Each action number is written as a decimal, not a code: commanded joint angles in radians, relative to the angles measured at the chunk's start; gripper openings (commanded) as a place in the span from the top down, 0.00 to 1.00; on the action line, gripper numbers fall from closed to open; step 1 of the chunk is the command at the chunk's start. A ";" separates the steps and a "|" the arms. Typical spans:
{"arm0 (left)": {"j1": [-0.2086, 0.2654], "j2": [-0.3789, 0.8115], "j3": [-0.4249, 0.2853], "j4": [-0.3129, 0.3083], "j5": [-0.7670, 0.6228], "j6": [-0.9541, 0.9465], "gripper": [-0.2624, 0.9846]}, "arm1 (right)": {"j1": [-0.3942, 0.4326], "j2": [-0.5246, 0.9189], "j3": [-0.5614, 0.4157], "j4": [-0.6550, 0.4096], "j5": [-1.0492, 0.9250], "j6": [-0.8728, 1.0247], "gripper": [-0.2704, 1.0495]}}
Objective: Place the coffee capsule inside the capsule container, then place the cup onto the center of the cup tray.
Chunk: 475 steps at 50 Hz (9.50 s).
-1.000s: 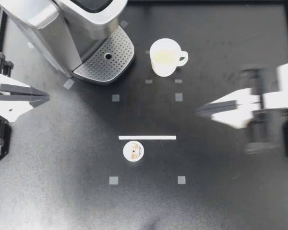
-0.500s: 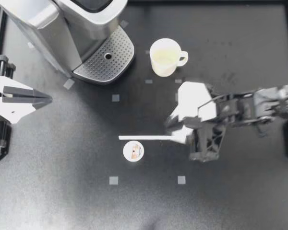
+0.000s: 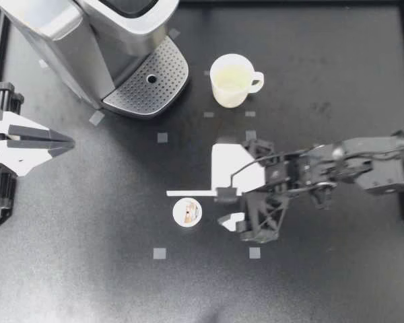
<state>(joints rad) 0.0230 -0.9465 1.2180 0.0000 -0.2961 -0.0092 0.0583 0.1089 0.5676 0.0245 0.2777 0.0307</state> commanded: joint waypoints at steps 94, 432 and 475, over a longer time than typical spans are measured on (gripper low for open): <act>0.101 0.298 -0.430 -0.003 0.578 -0.005 0.69 | 0.003 -0.055 -0.089 -0.005 0.002 0.066 0.46; 0.354 0.147 -0.402 1.644 0.928 -1.407 0.69 | -0.318 -0.321 -0.091 -0.005 -0.555 -0.175 0.20; 0.471 0.250 -0.477 1.671 0.701 -1.555 0.69 | -0.273 -0.534 0.262 -0.011 -0.936 -0.031 0.41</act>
<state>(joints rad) 0.4955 -0.6918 0.7762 1.6644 0.4479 -1.5539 -0.2209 -0.4034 0.8376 0.0153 -0.6489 0.0000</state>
